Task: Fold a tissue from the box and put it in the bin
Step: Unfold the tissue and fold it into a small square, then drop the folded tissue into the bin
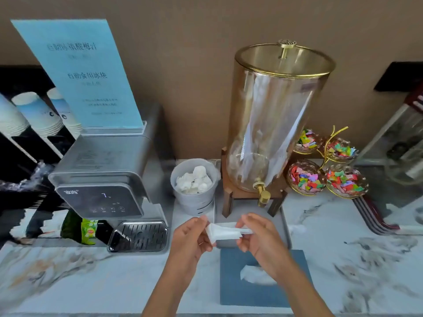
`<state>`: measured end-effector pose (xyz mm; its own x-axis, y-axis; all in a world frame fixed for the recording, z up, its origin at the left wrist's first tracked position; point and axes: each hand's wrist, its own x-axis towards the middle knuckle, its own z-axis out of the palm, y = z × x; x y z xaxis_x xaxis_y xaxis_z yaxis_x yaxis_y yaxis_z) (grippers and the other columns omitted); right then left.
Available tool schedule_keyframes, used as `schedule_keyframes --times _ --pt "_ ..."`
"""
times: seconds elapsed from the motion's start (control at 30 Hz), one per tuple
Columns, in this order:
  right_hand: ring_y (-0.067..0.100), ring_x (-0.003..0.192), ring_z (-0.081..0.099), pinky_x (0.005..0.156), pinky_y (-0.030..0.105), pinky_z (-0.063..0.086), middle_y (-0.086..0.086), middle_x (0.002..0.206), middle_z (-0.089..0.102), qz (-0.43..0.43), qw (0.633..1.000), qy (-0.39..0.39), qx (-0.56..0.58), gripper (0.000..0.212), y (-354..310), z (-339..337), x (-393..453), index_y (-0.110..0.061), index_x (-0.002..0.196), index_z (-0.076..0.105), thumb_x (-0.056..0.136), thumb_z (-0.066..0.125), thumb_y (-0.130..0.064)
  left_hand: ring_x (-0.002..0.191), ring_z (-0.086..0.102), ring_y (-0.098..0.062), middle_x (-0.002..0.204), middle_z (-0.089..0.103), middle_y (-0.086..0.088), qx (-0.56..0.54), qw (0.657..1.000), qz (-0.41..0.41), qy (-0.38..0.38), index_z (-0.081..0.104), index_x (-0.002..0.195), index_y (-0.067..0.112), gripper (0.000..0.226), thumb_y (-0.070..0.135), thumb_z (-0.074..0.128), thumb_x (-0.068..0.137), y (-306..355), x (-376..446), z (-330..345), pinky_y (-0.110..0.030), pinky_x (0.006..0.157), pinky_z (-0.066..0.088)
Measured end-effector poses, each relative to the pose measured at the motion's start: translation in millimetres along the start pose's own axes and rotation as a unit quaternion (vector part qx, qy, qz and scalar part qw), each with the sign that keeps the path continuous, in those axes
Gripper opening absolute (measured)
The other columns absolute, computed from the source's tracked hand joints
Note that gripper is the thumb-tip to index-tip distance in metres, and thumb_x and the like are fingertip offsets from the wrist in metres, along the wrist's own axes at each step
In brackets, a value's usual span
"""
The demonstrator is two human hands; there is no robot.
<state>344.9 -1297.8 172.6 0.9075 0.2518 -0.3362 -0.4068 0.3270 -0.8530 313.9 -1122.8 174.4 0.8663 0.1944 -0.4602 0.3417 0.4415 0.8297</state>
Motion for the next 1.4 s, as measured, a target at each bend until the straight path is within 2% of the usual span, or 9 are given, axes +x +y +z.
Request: schedule_keyframes --times 0.13,0.23,0.43,0.57,0.7,1.17,1.23,1.33,1.4 --pt "0.016 0.054 0.047 0.048 0.03 0.037 0.001 0.065 0.056 -0.018 0.996 -0.037 -0.079 0.015 -8.4 -12.1 4.5 -0.004 0.075 0.06 0.079 0.071 -0.014 0.052 0.046 -0.02 0.06 0.054 -0.011 0.055 0.998 0.018 0.008 0.063 0.059 0.012 0.032 0.007 0.067 0.09 -3.0 -2.3 11.8 -0.027 0.049 0.042" --pt "0.018 0.055 0.045 0.051 0.028 0.038 0.005 0.069 0.054 -0.031 0.991 -0.044 -0.119 0.012 -8.2 -15.7 9.7 -0.006 0.078 0.06 0.082 0.072 -0.006 0.052 0.049 -0.02 0.062 0.056 -0.007 0.079 0.996 0.025 0.027 0.062 0.057 0.014 0.035 -0.004 0.068 0.086 -3.0 -0.6 10.8 -0.028 0.056 0.045" --pt "0.022 0.055 0.046 0.048 0.028 0.04 0.013 0.077 0.067 -0.022 0.992 -0.008 -0.121 0.03 -1.3 -5.2 22.6 -0.011 0.108 0.064 0.082 0.073 0.0 0.065 0.056 -0.022 0.071 0.064 -0.009 0.093 0.994 0.034 0.048 0.061 0.082 0.008 0.019 -0.008 0.072 0.081 3.2 8.5 -3.8 -0.028 0.064 0.051" --pt "0.016 0.048 0.04 0.043 0.024 0.032 0.012 0.066 0.061 -0.017 0.989 0.009 -0.149 0.008 2.6 7.3 28.0 0.002 0.093 0.07 0.087 0.068 -0.003 0.065 0.064 -0.019 0.075 0.071 -0.012 0.1 0.992 0.04 0.065 0.068 0.098 0.008 0.022 -0.004 0.075 0.081 7.6 16.6 -18.7 -0.027 0.063 0.054" --pt "0.012 0.042 0.034 0.039 0.022 0.026 0.005 0.052 0.044 -0.001 0.982 0.029 -0.186 0.012 4.6 19.5 32.6 -0.002 0.091 0.074 0.09 0.066 -0.011 0.059 0.064 -0.022 0.069 0.072 -0.011 0.105 0.992 0.031 0.061 0.074 0.082 0.002 0.004 -0.001 0.076 0.082 14.6 22.7 -29.9 -0.023 0.055 0.053" --pt "0.009 0.042 0.027 0.039 0.019 0.022 0.0 0.05 0.034 0.019 0.986 0.072 -0.148 0.019 4.1 51.2 56.2 0.006 0.093 0.07 0.091 0.065 -0.013 0.051 0.057 -0.018 0.06 0.063 -0.013 -0.025 0.998 0.02 0.051 0.071 0.08 0.0 0.012 0.003 0.066 0.091 37.6 47.8 -44.3 -0.025 0.052 0.048" --pt "0.009 0.04 0.026 0.039 0.019 0.023 -0.003 0.048 0.035 0.01 0.988 0.08 -0.134 0.014 3.2 56.1 60.2 -0.004 0.084 0.075 0.091 0.065 -0.013 0.052 0.058 -0.019 0.062 0.065 -0.013 -0.048 0.998 0.015 0.05 0.071 0.076 0.002 0.019 0.006 0.064 0.093 39.9 50.2 -44.1 -0.026 0.053 0.048" --pt "0.009 0.039 0.024 0.038 0.02 0.022 -0.004 0.047 0.033 0.001 0.99 0.094 -0.109 0.037 2.7 61.7 69.9 -0.021 0.055 0.068 0.09 0.065 -0.013 0.052 0.059 -0.02 0.065 0.065 -0.014 -0.061 0.997 0.003 0.043 0.071 0.085 -0.003 0.017 0.007 0.061 0.095 38.9 53.7 -47.4 -0.026 0.051 0.048" --pt "0.009 0.039 0.024 0.037 0.02 0.021 -0.001 0.049 0.032 -0.006 0.99 0.107 -0.09 0.03 1.3 65.2 78.2 -0.016 0.061 0.067 0.09 0.066 -0.013 0.051 0.06 -0.019 0.066 0.065 -0.015 -0.062 0.997 -0.002 0.043 0.071 0.09 -0.005 0.016 0.004 0.059 0.095 35.5 55.9 -51.2 -0.024 0.049 0.049"
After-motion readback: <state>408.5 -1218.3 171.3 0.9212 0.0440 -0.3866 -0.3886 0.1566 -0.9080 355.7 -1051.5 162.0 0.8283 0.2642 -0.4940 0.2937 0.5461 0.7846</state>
